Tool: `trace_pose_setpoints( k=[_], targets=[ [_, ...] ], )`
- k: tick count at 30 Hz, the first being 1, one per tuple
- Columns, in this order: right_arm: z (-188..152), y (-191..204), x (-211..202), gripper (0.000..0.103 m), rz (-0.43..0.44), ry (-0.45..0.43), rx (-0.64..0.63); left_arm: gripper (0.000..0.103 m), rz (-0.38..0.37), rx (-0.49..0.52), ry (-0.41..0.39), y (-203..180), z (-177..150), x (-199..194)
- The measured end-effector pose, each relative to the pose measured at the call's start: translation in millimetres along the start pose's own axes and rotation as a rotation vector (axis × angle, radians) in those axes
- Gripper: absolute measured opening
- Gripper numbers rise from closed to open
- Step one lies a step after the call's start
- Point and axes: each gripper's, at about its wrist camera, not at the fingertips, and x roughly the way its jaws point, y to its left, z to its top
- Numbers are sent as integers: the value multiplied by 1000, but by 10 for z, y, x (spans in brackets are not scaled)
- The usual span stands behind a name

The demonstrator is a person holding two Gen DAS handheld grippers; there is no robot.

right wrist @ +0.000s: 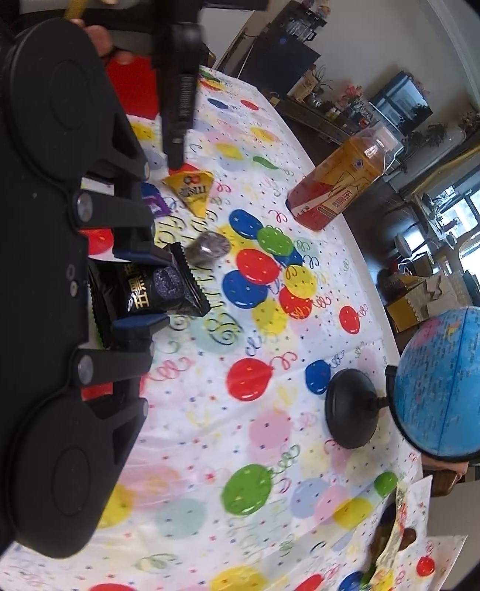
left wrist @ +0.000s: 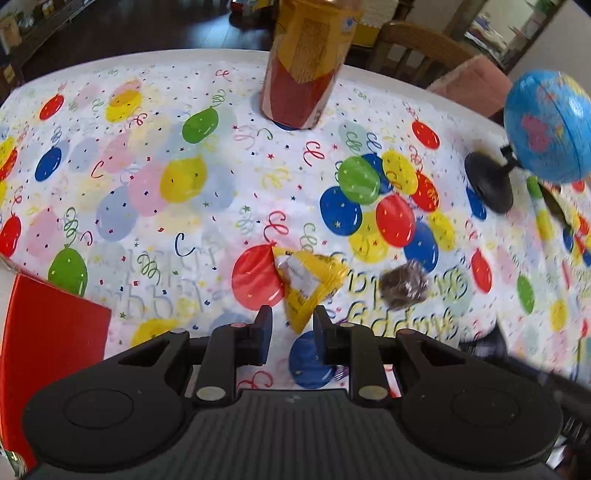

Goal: Organize snacks
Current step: 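Close the left gripper on the yellow packet while the right gripper holds the black candy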

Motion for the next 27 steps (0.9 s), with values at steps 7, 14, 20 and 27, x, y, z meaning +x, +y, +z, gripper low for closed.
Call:
trace_pose_setpoints(
  k=[7,14,20,27],
  targets=[
    [-198,-78,-136,27,34,1,43,78,26,-28,-14,-99,116,120],
    [-302,-185,-172,27,41,7,85,76,69,15,13,-278,170,394],
    [-312,-236,-141,27,43,7,101,49,88,26,9,-309,194,467],
    [-334,-216,-111,27,32,13,101,33,103,28,3,-266,153,401]
  ],
)
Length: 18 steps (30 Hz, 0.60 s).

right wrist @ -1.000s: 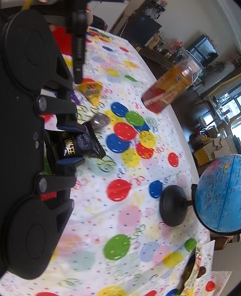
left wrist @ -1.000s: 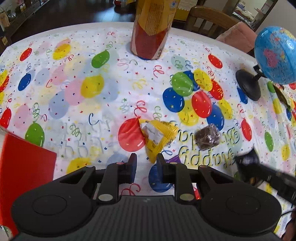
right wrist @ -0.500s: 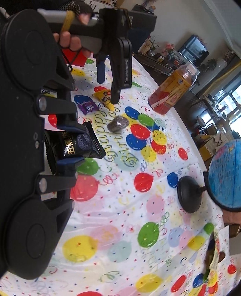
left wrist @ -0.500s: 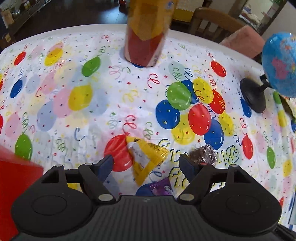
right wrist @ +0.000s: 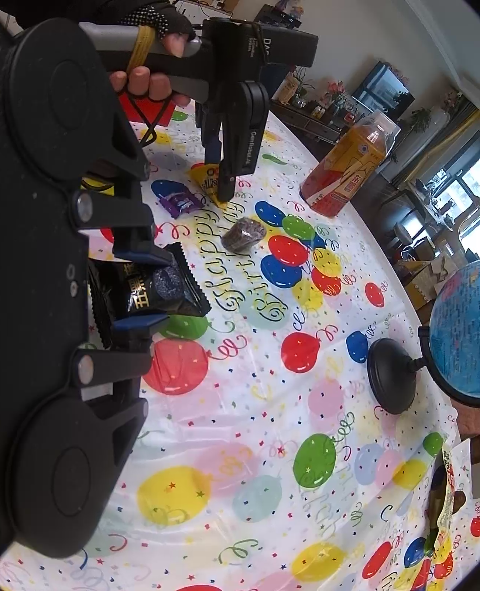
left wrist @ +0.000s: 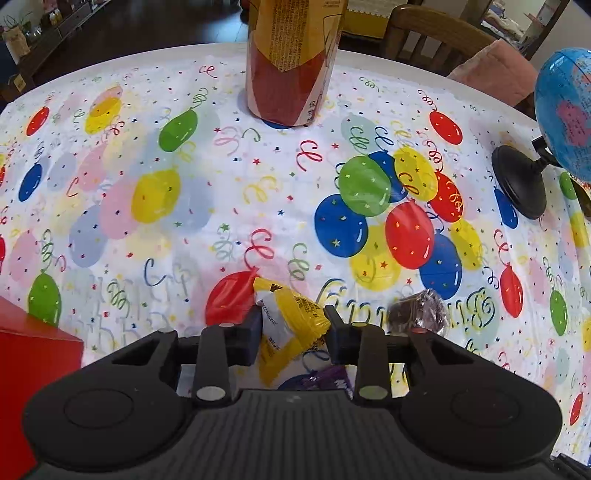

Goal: Organize snacks
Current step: 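Close the left gripper on the yellow packet while the right gripper holds the black candy, then carry the yellow packet and black candy over the shoebox with both grippers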

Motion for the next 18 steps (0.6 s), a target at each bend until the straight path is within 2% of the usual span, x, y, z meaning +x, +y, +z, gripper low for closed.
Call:
trace_pose_setpoints(
  k=[9,12,18],
  targets=[
    [-84,159,-134,27,-19,-11,-14,33,-22,-14,15,125,-263,-344],
    [-133,268,-233,27,-18,-17,-29,33,12,-11,26,179,-372,-508],
    [-232,566,-449,27,-17,-42,-76,33,-6,22,-19,360,-568,-995]
  ],
)
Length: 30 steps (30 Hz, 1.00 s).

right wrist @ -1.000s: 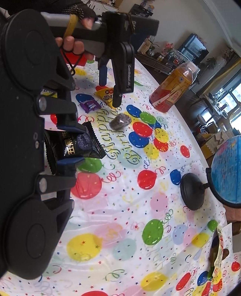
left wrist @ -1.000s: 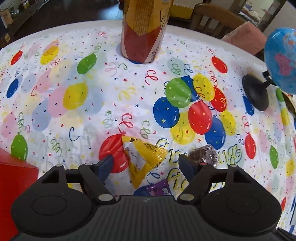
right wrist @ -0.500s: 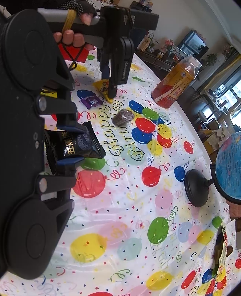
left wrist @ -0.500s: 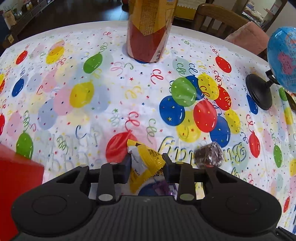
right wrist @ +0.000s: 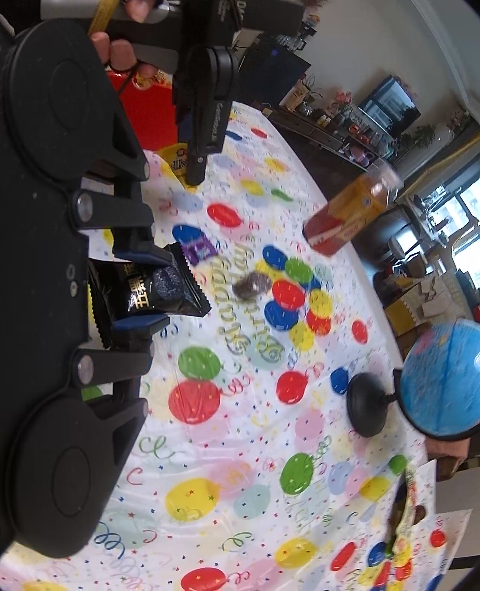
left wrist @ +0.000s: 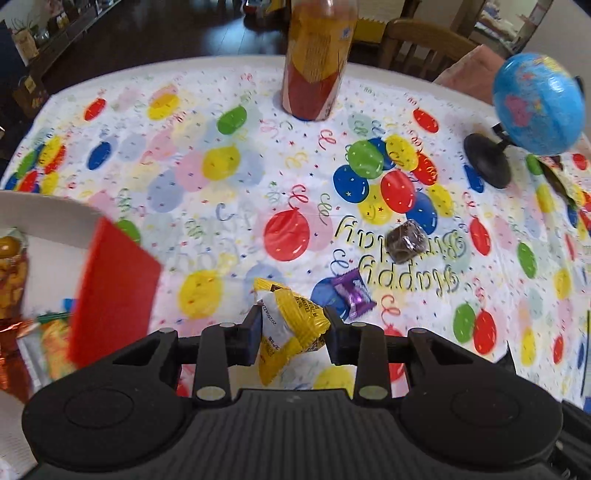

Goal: Organize snacks
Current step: 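Carry the yellow packet and black candy over the shoebox with both grippers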

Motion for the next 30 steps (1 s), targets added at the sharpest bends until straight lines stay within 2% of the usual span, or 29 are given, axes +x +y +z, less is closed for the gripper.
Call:
trace_pose_setpoints(
  k=[14,22,30],
  targets=[
    [-192,1050,-460,27,45,-69,-102,33,-38,8,-122,865,-249,-1074],
    [-284,1820,-406,27,80,-79,-172,33,-35,-4,-170,1534,-348,-1456],
    [-411,2530,-134,27,89,-58,-219,33,-30,-39,-175,2302,-355,-1569]
  ],
)
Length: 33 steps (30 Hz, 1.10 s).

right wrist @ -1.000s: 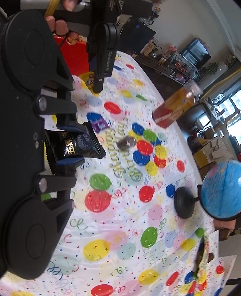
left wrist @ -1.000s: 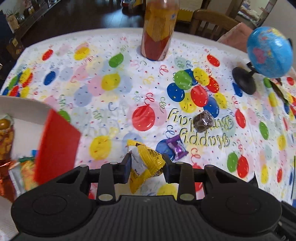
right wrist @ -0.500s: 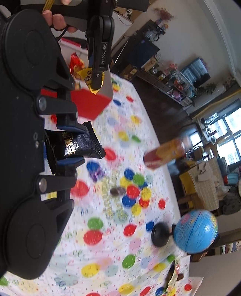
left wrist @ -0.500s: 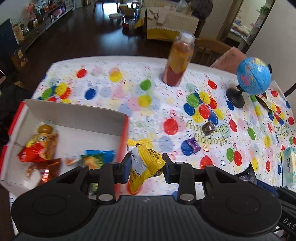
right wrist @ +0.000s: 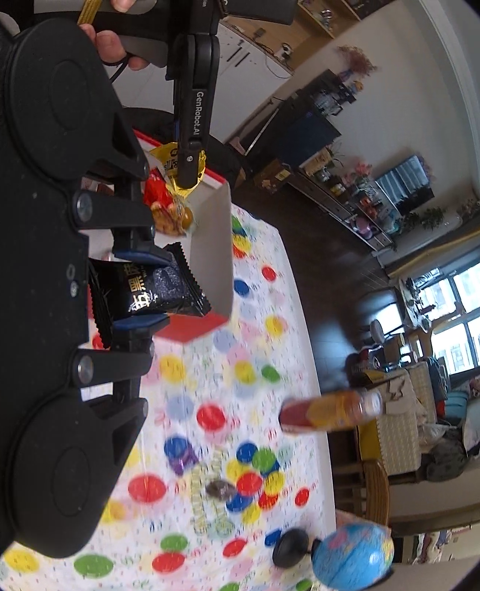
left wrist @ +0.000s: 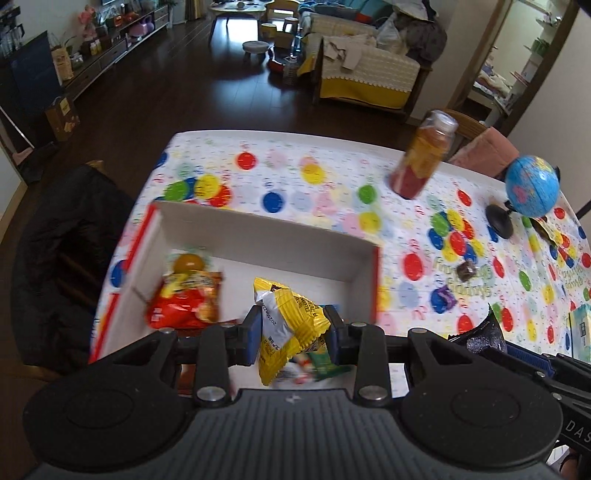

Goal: Organize snacks
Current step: 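Carry the yellow packet and black candy over the shoebox with both grippers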

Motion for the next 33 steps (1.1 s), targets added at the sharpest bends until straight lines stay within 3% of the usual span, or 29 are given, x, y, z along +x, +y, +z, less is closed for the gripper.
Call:
trace_pose_setpoints(
  k=[7,14,26,33],
  targets=[
    [-38,445,414,27,-19,42,-19,33,5,-31,30,626,19,111],
    [-137,734,836,27,-58,93,-42,34,10,-14,93,1016,-17,405],
    [-491,954,1401,27,-114,181,-86,34,38,178,123,958,-262,863],
    [-662,959,1522,29,-147,219,-91,34,24,188,142,992,-361,940]
  ],
)
